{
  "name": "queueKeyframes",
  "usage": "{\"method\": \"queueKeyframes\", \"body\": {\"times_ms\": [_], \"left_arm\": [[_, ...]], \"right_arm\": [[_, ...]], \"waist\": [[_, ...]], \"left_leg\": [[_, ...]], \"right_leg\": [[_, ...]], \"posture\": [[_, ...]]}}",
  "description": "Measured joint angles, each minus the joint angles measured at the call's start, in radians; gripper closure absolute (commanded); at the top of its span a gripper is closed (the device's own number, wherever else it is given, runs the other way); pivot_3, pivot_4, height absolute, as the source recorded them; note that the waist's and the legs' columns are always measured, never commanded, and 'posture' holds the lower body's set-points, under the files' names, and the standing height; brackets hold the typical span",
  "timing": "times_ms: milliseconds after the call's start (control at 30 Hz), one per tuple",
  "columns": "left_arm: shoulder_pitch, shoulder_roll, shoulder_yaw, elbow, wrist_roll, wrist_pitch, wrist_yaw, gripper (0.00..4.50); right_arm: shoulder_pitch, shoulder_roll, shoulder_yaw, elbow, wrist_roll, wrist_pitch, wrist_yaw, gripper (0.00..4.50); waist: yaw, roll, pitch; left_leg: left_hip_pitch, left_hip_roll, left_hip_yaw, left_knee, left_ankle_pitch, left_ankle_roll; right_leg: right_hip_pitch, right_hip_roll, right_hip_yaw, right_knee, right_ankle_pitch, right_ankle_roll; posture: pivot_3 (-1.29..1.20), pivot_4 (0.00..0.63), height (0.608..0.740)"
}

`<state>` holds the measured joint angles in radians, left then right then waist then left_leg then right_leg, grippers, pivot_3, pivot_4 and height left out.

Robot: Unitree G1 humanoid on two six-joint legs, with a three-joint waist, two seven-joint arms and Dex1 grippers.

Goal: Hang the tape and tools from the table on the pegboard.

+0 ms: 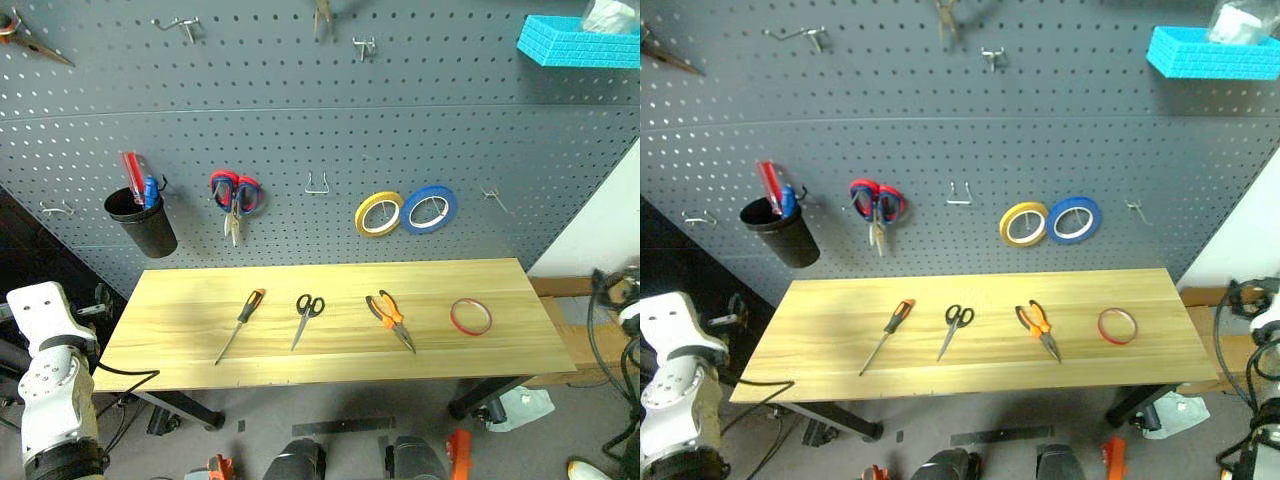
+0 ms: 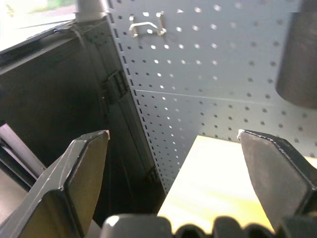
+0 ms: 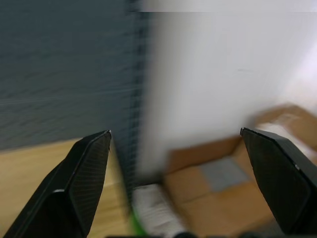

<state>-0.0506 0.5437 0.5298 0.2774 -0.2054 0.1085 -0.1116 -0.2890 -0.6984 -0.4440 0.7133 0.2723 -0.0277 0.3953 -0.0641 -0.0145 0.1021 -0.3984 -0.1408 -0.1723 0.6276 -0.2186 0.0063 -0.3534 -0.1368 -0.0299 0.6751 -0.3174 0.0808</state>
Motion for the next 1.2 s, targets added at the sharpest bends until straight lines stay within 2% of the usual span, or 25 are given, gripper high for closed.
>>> {"method": "queueKeyframes", "body": {"times_ms": [133, 300, 433, 600, 733, 933, 1200], "left_arm": [[0.021, 0.0, -0.105, -0.096, 0.037, 0.013, -0.054, 0.03], [0.054, -0.013, -0.117, -0.202, 0.012, 0.036, -0.11, 0.03], [0.072, -0.049, -0.139, -0.291, -0.018, 0.079, -0.137, 0.03], [0.087, 0.006, -0.251, -0.42, -0.024, 0.123, -0.275, 0.03], [0.02, 0.047, -0.363, -0.511, -0.078, 0.189, -0.425, 0.03], [-0.139, 0.107, -0.526, -0.526, -0.115, 0.267, -0.645, 0.03], [-0.325, 0.137, -0.659, -0.421, -0.157, 0.26, -0.941, 0.03]], "right_arm": [[0.086, 0.062, 0.094, -0.274, 0.028, 0.148, 0.077, 0.0], [0.151, 0.054, 0.116, -0.51, 0.036, 0.302, 0.101, 0.0], [0.185, 0.052, 0.134, -0.638, 0.051, 0.404, 0.125, 0.0], [0.213, 0.014, 0.15, -0.783, 0.072, 0.58, 0.132, 0.0], [0.218, -0.018, 0.154, -0.902, 0.106, 0.749, 0.126, 0.0], [0.207, -0.072, 0.221, -0.971, 0.104, 0.879, 0.142, 0.0], [0.031, -0.057, 0.36, -0.865, 0.056, 0.93, 0.138, 0.0]], "waist": [[0.008, 0.002, 0.011], [0.017, 0.006, 0.043], [0.019, -0.001, 0.073], [0.019, -0.003, 0.116], [0.013, -0.004, 0.152], [-0.008, -0.007, 0.199], [-0.053, -0.017, 0.244]], "left_leg": [[0.0, 0.001, 0.001, 0.001, 0.0, 0.0], [-0.002, 0.004, 0.008, 0.0, -0.002, 0.003], [-0.004, 0.006, 0.013, 0.0, -0.004, 0.004], [-0.012, 0.009, 0.019, 0.001, -0.005, 0.004], [-0.017, 0.01, 0.02, 0.003, -0.005, 0.004], [-0.02, 0.012, 0.026, 0.003, -0.006, 0.006], [-0.023, 0.014, 0.039, 0.003, -0.006, 0.006]], "right_leg": [[-0.001, -0.001, 0.003, 0.0, 0.0, 0.0], [-0.005, -0.001, 0.008, 0.001, 0.0, 0.0], [-0.009, 0.0, 0.011, 0.0, 0.0, 0.0], [-0.019, 0.002, 0.016, 0.001, 0.001, -0.001], [-0.024, 0.003, 0.016, 0.002, 0.001, -0.002], [-0.027, 0.003, 0.018, 0.002, 0.001, -0.002], [-0.035, 0.002, 0.019, 0.005, 0.002, -0.001]], "posture": [[-0.09, 0.159, 0.74], [-0.09, 0.212, 0.74], [-0.1, 0.257, 0.74], [-0.14, 0.329, 0.74], [-0.18, 0.363, 0.74], [-0.24, 0.404, 0.74], [-0.26, 0.429, 0.74]]}}
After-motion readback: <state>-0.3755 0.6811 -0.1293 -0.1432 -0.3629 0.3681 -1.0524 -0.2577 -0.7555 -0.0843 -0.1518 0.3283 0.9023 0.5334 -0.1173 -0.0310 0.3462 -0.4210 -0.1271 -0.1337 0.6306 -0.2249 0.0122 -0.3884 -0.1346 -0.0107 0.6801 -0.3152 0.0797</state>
